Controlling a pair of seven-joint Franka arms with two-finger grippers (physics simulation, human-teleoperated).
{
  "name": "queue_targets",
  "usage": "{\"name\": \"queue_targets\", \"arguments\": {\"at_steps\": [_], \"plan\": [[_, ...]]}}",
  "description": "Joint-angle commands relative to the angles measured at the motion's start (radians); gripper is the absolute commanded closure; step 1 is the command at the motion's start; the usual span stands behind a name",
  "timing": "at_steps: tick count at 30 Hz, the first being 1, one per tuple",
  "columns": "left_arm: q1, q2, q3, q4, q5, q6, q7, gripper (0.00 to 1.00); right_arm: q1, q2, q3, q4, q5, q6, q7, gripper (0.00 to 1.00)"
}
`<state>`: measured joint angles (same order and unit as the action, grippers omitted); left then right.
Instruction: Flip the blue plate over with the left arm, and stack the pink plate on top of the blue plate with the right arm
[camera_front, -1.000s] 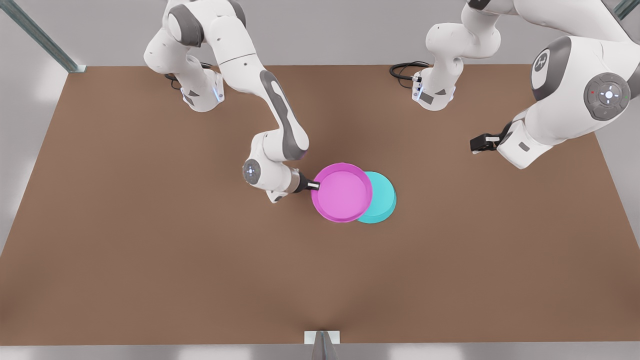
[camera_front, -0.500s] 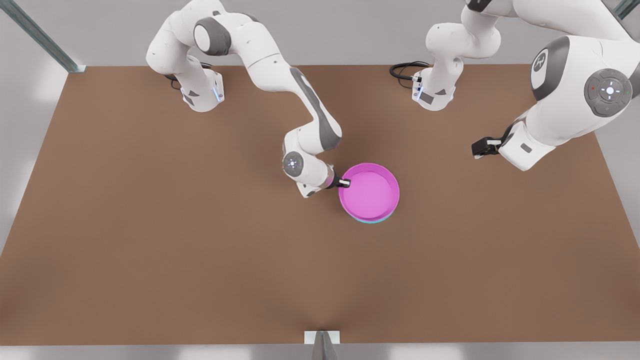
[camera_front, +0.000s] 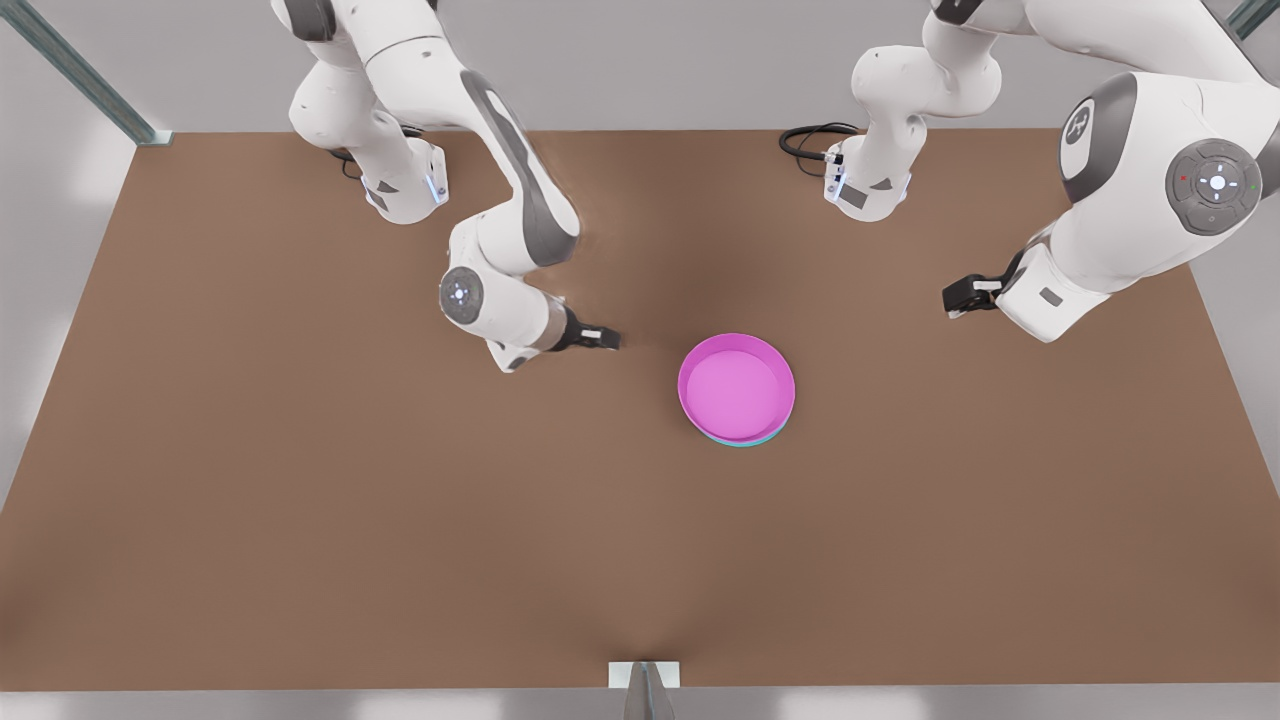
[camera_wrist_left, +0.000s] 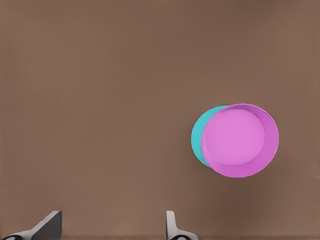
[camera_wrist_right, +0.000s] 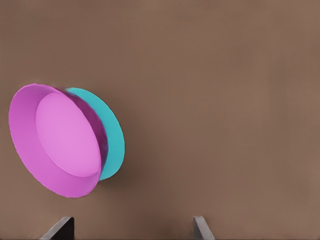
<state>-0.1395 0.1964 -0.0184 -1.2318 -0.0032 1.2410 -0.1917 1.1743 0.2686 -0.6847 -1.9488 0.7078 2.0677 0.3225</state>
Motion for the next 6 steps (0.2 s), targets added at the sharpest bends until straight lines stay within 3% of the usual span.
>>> {"name": "queue_targets", "arguments": {"at_steps": [1,3,6], "plan": [[0.001,0.000,0.000,0.000,0.000,0.000,0.000,0.00,-0.019,-0.037,-0.002,-0.028,-0.066,-0.003,-0.022,0.00],[0.000,0.000,0.000,0.000,0.000,0.000,0.000,0.00,-0.249,-0.193,-0.002,-0.095,-0.459,-0.079,-0.184,0.00],[0.003,0.000,0.000,0.000,0.000,0.000,0.000,0.00,-0.532,-0.224,0.007,0.013,-0.663,-0.164,-0.401,0.00]]}}
